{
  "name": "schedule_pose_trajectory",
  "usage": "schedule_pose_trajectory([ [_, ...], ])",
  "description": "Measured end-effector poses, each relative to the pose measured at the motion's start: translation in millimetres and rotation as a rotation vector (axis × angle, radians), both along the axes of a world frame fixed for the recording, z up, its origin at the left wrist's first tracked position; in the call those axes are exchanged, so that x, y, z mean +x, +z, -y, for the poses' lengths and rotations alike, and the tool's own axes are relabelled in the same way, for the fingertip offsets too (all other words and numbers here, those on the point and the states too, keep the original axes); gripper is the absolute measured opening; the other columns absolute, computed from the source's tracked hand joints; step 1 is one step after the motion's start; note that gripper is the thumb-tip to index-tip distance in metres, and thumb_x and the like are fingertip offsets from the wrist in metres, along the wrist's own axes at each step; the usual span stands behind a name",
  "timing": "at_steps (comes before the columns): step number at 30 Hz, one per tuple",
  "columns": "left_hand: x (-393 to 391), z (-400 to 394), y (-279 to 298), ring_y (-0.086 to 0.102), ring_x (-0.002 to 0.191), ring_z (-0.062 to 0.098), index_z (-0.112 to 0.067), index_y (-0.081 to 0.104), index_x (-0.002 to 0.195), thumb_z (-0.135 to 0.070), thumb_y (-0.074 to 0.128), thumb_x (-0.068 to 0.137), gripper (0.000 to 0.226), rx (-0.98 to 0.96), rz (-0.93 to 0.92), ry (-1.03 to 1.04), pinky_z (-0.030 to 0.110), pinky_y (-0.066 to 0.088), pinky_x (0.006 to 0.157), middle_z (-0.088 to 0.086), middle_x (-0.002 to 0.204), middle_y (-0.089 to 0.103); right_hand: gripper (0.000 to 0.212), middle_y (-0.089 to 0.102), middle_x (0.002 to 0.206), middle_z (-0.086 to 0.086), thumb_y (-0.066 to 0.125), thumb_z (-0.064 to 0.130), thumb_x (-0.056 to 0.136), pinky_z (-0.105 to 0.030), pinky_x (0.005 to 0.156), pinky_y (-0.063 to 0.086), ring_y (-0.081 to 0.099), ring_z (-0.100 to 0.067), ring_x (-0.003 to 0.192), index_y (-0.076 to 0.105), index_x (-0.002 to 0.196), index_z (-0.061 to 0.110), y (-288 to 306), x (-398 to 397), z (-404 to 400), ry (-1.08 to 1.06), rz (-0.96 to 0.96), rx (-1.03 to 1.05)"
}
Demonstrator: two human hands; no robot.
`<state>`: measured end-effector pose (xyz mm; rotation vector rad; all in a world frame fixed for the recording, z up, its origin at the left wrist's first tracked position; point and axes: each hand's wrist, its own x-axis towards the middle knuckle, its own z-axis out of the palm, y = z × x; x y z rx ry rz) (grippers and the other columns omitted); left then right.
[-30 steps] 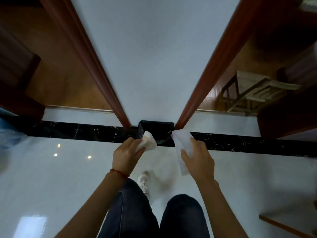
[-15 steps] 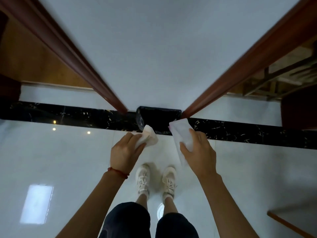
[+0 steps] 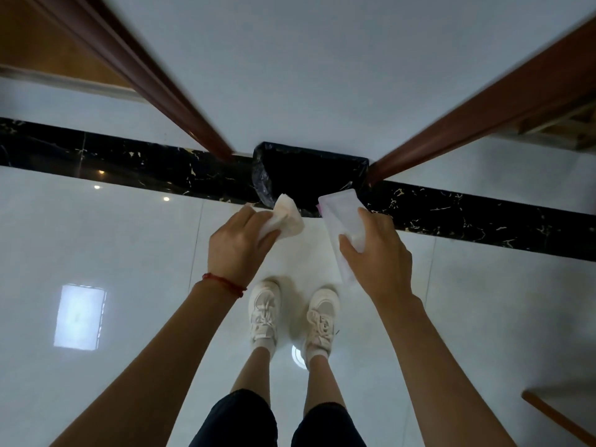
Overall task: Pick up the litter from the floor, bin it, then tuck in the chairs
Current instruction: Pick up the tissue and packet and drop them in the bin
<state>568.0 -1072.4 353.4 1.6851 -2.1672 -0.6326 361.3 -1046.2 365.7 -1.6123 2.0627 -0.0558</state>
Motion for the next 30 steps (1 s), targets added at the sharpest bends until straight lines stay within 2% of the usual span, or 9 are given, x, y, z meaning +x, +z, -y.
schedule_pose_trajectory([
  [4,-16.4,25.2,-21.7,0.060,0.055,0.032,0.003,0.069,0.086,-0.008,0.077,0.070,0.021,0.062,0.011,0.015,0.032,0.048,0.047,0.020,0.072,0.063,0.052,0.048,0.131,-0.013,0.055,0.036,0.087,-0.033,0.075,0.047,0.056,-0.029,0.106,0.040,0.131,0.014,-17.5,-4.3,6.0,-0.048,0.012,0.005],
  [8,-26.7,57.1,-37.8,0.061,0.066,0.036,0.004,0.066,0.095,-0.010,0.074,0.073,0.027,0.080,0.014,0.025,0.036,0.048,0.055,0.022,0.082,0.063,0.052,0.046,0.133,-0.011,0.053,0.038,0.087,-0.034,0.078,0.047,0.054,-0.029,0.109,0.038,0.132,0.017,-25.9,-11.1,9.9,-0.086,0.001,0.026],
  [11,-31.6,71.5,-52.5,0.058,0.094,0.037,0.000,0.058,0.116,-0.023,0.068,0.081,0.043,0.110,0.128,-0.016,0.045,0.044,0.079,0.022,0.103,0.062,0.052,0.045,0.134,-0.010,0.053,0.039,0.087,-0.035,0.079,0.047,0.054,-0.029,0.110,0.037,0.132,0.018,-29.5,-14.3,12.9,-0.097,-0.010,0.032],
  [13,-30.9,73.1,-59.7,0.047,0.114,0.035,-0.003,0.046,0.129,-0.031,0.063,0.085,0.055,0.162,0.182,-0.011,0.044,0.033,0.095,0.019,0.123,0.054,0.053,0.045,0.135,-0.010,0.053,0.039,0.087,-0.035,0.079,0.046,0.053,-0.029,0.112,0.037,0.133,0.019,-31.3,-14.8,14.9,-0.110,-0.008,0.035],
  [15,-27.0,70.1,-60.1,0.038,0.126,0.033,-0.004,0.042,0.133,-0.032,0.061,0.086,0.058,0.160,0.191,0.013,0.043,0.027,0.103,0.018,0.134,0.047,0.053,0.045,0.135,-0.010,0.054,0.039,0.087,-0.035,0.080,0.046,0.052,-0.029,0.112,0.037,0.133,0.019,-32.5,-14.1,17.1,-0.118,-0.004,0.035],
  [20,-15.8,44.7,-52.3,0.035,0.131,0.037,-0.001,0.047,0.130,-0.028,0.061,0.087,0.053,0.118,0.225,-0.048,0.052,0.025,0.107,0.021,0.137,0.045,0.053,0.048,0.130,-0.012,0.056,0.037,0.086,-0.033,0.075,0.045,0.055,-0.030,0.107,0.040,0.131,0.016,-37.7,-6.7,20.6,-0.095,0.011,0.022],
  [23,-9.1,23.4,-49.1,0.038,0.129,0.038,0.000,0.048,0.128,-0.027,0.063,0.085,0.053,0.146,0.233,-0.058,0.052,0.025,0.106,0.022,0.135,0.048,0.053,0.050,0.126,-0.014,0.058,0.035,0.085,-0.033,0.073,0.047,0.056,-0.031,0.105,0.042,0.129,0.012,-41.9,0.5,25.2,-0.083,0.019,0.001],
  [30,4.6,9.0,-43.5,0.041,0.126,0.042,0.000,0.050,0.127,-0.026,0.067,0.082,0.054,0.203,0.234,-0.018,0.055,0.027,0.103,0.024,0.134,0.049,0.047,0.049,0.119,-0.017,0.055,0.033,0.086,-0.032,0.065,0.040,0.056,-0.035,0.097,0.043,0.126,0.012,-62.4,22.2,69.1,-0.070,0.026,-0.016],
])
